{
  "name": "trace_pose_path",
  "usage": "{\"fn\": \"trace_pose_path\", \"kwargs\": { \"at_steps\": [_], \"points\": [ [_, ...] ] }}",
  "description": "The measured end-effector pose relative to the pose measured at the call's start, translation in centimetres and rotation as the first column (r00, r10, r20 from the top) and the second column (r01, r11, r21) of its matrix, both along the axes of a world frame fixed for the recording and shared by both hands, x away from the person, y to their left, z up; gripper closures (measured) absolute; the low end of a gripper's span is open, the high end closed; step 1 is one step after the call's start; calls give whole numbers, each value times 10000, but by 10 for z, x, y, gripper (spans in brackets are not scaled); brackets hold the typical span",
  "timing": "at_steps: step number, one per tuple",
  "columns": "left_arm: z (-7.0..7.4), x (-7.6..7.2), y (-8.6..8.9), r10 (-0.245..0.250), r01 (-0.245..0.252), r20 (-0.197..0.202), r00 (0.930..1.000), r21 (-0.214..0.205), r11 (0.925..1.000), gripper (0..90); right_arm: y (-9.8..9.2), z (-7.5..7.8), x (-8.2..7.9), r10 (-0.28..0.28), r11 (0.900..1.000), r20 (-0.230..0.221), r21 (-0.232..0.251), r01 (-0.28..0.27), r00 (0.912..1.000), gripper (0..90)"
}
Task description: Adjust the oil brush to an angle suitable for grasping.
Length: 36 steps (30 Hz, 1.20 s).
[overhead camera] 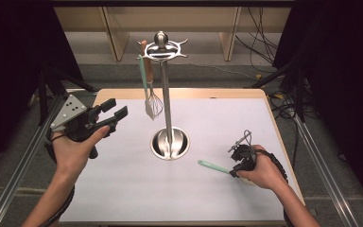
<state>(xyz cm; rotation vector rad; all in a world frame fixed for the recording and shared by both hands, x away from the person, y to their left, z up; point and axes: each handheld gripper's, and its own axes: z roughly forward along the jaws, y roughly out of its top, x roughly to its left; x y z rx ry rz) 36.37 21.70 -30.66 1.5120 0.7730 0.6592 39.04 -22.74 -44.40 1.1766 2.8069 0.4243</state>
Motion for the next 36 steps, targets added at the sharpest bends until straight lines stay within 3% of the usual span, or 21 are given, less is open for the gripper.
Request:
{"fn": "trace_pose_path", "kwargs": {
  "at_steps": [6, 10, 21, 34, 36],
  "points": [
    [1, -1, -1, -40, 40, -10, 10000, -8, 10000, 471, 6, 1, 2, 102, 9997, -256, -233, -108, 9996, 710],
    [1, 0, -2, -73, 73, -15, 10000, 8, 10000, 470, 8, 0, 5, 354, 9987, -182, -356, -360, 9992, 709],
    [1, -1, -1, -28, 28, 24, 10000, -43, 10000, 471, 12, -5, 6, 265, 9985, -393, -466, -283, 9989, 709],
    [-1, 0, -2, -61, 61, -41, 10000, 20, 10000, 471, 16, -9, 14, 570, 9963, -462, -617, -598, 9973, 708],
    [-1, 0, -2, -81, 81, -54, 10000, 35, 10000, 471, 17, -9, 14, 402, 9972, -552, -609, -435, 9977, 709]
  ]
}}
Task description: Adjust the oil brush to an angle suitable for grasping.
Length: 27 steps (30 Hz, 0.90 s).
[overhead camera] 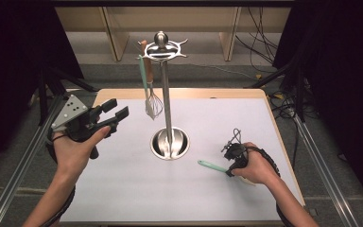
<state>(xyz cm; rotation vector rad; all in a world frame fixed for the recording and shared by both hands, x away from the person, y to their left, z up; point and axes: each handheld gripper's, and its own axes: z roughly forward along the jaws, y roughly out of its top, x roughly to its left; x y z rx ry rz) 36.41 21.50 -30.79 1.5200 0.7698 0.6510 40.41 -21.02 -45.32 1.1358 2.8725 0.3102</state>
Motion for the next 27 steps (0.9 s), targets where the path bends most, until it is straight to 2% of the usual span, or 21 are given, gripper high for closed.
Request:
{"fn": "trace_pose_path", "kwargs": {
  "at_steps": [3, 6, 10, 17, 18, 19, 20, 21, 25, 26, 27],
  "points": [
    [0, 0, 0, -12, 12, -36, 10000, 59, 10000, 471, -1, 0, 2, 230, 9997, 85, -10, -230, 9997, 712],
    [0, 0, -1, -19, 19, -24, 10000, 42, 10000, 471, 1, 1, 1, 54, 10000, -107, -73, -55, 9999, 746],
    [0, 0, 0, -19, 19, -22, 10000, 60, 10000, 471, 2, 1, 0, 136, 9998, -51, -119, -136, 9999, 753],
    [-1, 0, -1, -12, 12, -58, 10000, 67, 10000, 471, 5, 2, -5, 185, 9991, -698, -361, -210, 9974, 788],
    [-1, 0, -1, -14, 14, -47, 10000, 77, 10000, 471, 7, 2, -7, 35, 9991, -807, -419, -69, 9967, 792],
    [-1, 0, 0, -9, 9, -42, 10000, 98, 10000, 471, 7, 2, -7, 187, 9988, -895, -435, -227, 9958, 796],
    [-1, 0, 0, -11, 11, -50, 10000, 95, 10000, 471, 9, 2, -9, 9, 9986, -996, -517, -61, 9950, 796],
    [-1, 0, 0, -6, 7, -54, 10000, 81, 10000, 471, 10, 2, -10, 156, 9983, -984, -551, -211, 9950, 792],
    [-1, 0, -1, -19, 19, -62, 10000, 95, 10000, 471, 12, 3, -11, 34, 9975, -1119, -692, -112, 9937, 743],
    [-1, 0, -1, -33, 33, -57, 10000, 103, 9999, 471, 12, 3, -10, 327, 9972, -1047, -635, -395, 9940, 735],
    [-2, 0, -1, -35, 35, -73, 10000, 96, 9999, 471, 12, 2, -9, 244, 9970, -952, -711, -313, 9952, 731]
  ]
}}
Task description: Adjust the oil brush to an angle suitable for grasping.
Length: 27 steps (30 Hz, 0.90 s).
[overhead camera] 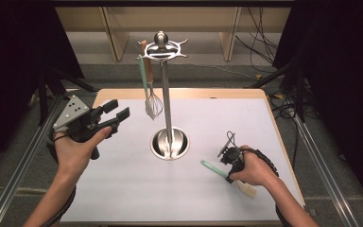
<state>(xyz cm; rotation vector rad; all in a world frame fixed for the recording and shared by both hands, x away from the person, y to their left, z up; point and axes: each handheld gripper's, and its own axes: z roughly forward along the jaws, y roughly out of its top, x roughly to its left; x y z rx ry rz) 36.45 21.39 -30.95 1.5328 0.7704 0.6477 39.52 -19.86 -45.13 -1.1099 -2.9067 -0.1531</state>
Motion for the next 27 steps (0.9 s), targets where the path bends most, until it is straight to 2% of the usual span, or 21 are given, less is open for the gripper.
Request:
{"fn": "trace_pose_path", "kwargs": {
  "at_steps": [1, 5, 7, 8, 9, 13, 14, 15, 17, 18, 21, 25, 27],
  "points": [
    [0, 0, 0, 22, -22, -45, 10000, -46, 10000, 471, 2, 0, -1, -286, 9996, -54, -3, 286, 9996, 731],
    [0, 0, 1, 50, -50, -47, 10000, -50, 10000, 470, 3, 0, 0, -77, 9999, -121, -145, 75, 9999, 732],
    [0, 0, 2, 61, -62, -39, 10000, -39, 10000, 470, 3, 0, 0, 69, 9998, -7, -192, -70, 10000, 743],
    [0, 0, 2, 73, -73, -48, 10000, -62, 10000, 470, 2, -2, 1, 317, 9993, 144, -192, -314, 9994, 754],
    [0, 0, 2, 72, -72, -39, 10000, -47, 10000, 470, 3, -1, 1, 149, 9995, 98, -297, -146, 9998, 760],
    [0, 0, 2, 66, -66, -38, 10000, -23, 10000, 470, 6, -2, 1, 113, 9988, 105, -486, -108, 9999, 766],
    [0, 0, 2, 64, -64, -37, 10000, -27, 10000, 470, 7, -2, 1, 319, 9978, 194, -595, -307, 9993, 768],
    [0, 0, 2, 65, -65, -28, 10000, -30, 10000, 470, 8, -2, 1, 177, 9979, 95, -630, -171, 9998, 770],
    [-1, -1, 1, 42, -42, -47, 10000, -37, 10000, 470, 9, -2, 2, 398, 9962, 140, -778, -386, 9991, 775],
    [-1, -1, 1, 20, -20, -35, 10000, -13, 10000, 470, 11, -2, 0, 153, 9968, 113, -787, -144, 9998, 778],
    [-1, 0, 1, 27, -27, -36, 10000, -15, 10000, 470, 11, -2, 2, 267, 9959, 84, -869, -259, 9996, 792],
    [0, -1, 1, 8, -8, 10, 10000, 0, 10000, 470, 13, -2, 1, 69, 9957, -84, -927, -76, 9999, 817],
    [0, 0, 1, 16, -16, 4, 10000, -22, 10000, 470, 13, -2, 3, 280, 9953, 5, -928, -279, 9996, 818]
  ]
}}
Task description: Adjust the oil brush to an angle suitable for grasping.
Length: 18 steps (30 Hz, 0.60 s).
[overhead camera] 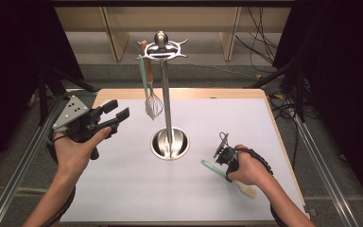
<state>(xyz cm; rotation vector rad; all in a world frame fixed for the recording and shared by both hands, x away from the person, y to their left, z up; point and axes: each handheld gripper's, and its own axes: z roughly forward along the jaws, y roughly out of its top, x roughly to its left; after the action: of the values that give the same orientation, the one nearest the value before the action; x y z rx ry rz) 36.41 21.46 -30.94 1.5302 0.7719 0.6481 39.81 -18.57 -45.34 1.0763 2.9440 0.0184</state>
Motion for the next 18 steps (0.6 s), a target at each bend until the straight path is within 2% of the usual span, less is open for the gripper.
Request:
{"fn": "trace_pose_path", "kwargs": {
  "at_steps": [1, 9, 12, 13, 15, 16, 18],
  "points": [
    [0, 0, 0, -1, 1, -7, 10000, -6, 10000, 470, 1, 0, 0, -140, 9999, -63, -81, 140, 9999, 819],
    [-1, 0, 0, -9, 9, -35, 10000, 12, 10000, 472, 5, 1, 0, -69, 9995, -213, -294, 63, 9997, 831],
    [-1, 0, -1, -18, 18, -34, 10000, 15, 10000, 472, 5, 1, 0, -102, 9997, -192, -233, 97, 9998, 832],
    [-1, 0, -1, -29, 29, -38, 10000, 33, 10000, 472, 5, 2, -1, -308, 9993, -261, -202, 303, 9992, 832],
    [-1, 0, -1, -29, 29, -42, 10000, 68, 10000, 471, 3, 2, -2, -387, 9992, -192, -142, 384, 9991, 833],
    [-2, 1, -1, -30, 30, -49, 10000, 84, 10000, 471, 0, 0, -1, -32, 10000, -11, -2, 32, 10000, 834],
    [-2, 1, -1, -29, 30, -52, 10000, 96, 9999, 470, -1, 1, -2, -148, 9999, -29, 43, 148, 9999, 834]
  ]
}}
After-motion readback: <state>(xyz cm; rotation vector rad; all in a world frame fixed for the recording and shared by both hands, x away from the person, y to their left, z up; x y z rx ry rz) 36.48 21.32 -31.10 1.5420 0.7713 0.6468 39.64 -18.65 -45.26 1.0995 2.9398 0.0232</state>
